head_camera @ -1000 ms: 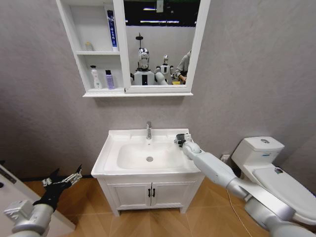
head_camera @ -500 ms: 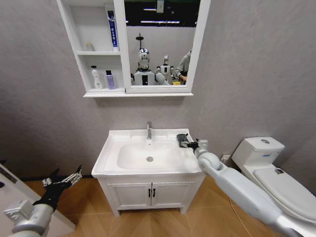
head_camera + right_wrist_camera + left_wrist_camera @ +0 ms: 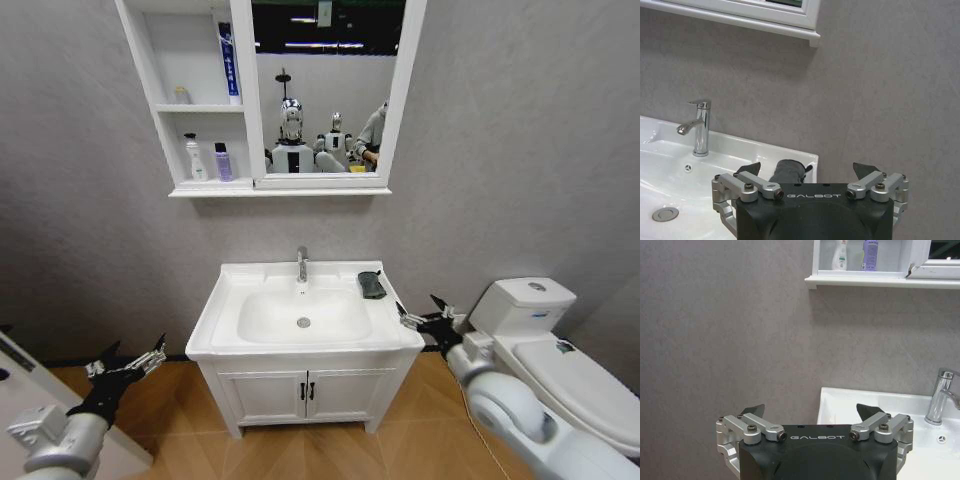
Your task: Move facial cleanser and shampoo from washbasin to cabinet, then wipe washbasin with towel.
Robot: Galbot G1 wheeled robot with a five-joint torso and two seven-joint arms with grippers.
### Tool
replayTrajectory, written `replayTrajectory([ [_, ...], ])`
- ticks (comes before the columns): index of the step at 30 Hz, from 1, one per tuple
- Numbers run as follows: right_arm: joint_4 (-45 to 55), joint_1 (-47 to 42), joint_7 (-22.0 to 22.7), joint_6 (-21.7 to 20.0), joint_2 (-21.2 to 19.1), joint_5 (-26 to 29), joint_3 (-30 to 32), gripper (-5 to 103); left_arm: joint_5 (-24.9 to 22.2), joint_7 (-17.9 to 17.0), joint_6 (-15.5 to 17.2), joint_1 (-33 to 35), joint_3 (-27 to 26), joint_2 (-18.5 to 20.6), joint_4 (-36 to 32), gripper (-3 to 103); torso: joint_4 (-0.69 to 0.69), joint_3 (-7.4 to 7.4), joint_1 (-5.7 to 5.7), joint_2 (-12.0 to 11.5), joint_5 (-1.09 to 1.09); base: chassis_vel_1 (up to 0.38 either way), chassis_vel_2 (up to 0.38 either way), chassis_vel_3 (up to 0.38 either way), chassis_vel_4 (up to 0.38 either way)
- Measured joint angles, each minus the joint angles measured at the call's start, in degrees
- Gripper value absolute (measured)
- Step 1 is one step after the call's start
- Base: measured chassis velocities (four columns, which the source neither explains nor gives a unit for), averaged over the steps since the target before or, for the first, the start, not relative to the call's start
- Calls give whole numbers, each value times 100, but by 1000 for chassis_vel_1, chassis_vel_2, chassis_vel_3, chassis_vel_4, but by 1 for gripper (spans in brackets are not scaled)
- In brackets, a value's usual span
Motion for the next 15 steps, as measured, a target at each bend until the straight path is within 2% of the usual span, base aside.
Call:
replayTrajectory([
  [1,0,0,0,0,0,0,0,100,0,0,0,0,0,0,0,100,0,0,0,0,0,0,0,0,0],
  [3,97,-784,-631,279,380,202,719,100,0,0,0,1,0,0,0,100,0,0,0,0,-1,0,0,0,0],
  [4,97,-784,-631,279,380,202,719,100,0,0,0,1,0,0,0,100,0,0,0,0,-1,0,0,0,0],
  [6,135,-1193,-1027,519,679,249,1105,100,0,0,0,0,0,0,0,100,0,0,0,0,-1,0,0,0,0],
  [7,162,-1270,-1073,546,799,251,1206,100,0,0,0,0,0,0,0,100,0,0,0,0,-1,0,0,0,0],
  [8,244,-1331,-1049,539,980,284,1304,100,0,0,0,0,0,0,0,100,2,0,0,0,-1,0,0,0,0],
  [9,244,-1331,-1049,539,980,284,1304,100,0,0,0,0,0,0,0,100,2,0,0,0,-1,0,0,0,0],
  [11,481,-1389,-783,386,1278,324,1367,100,0,0,0,0,0,0,0,100,3,1,1,0,-1,0,0,0,0],
  [15,631,-1409,-641,294,1429,334,1371,100,0,0,0,0,0,0,0,100,2,1,1,0,-1,0,0,0,0],
])
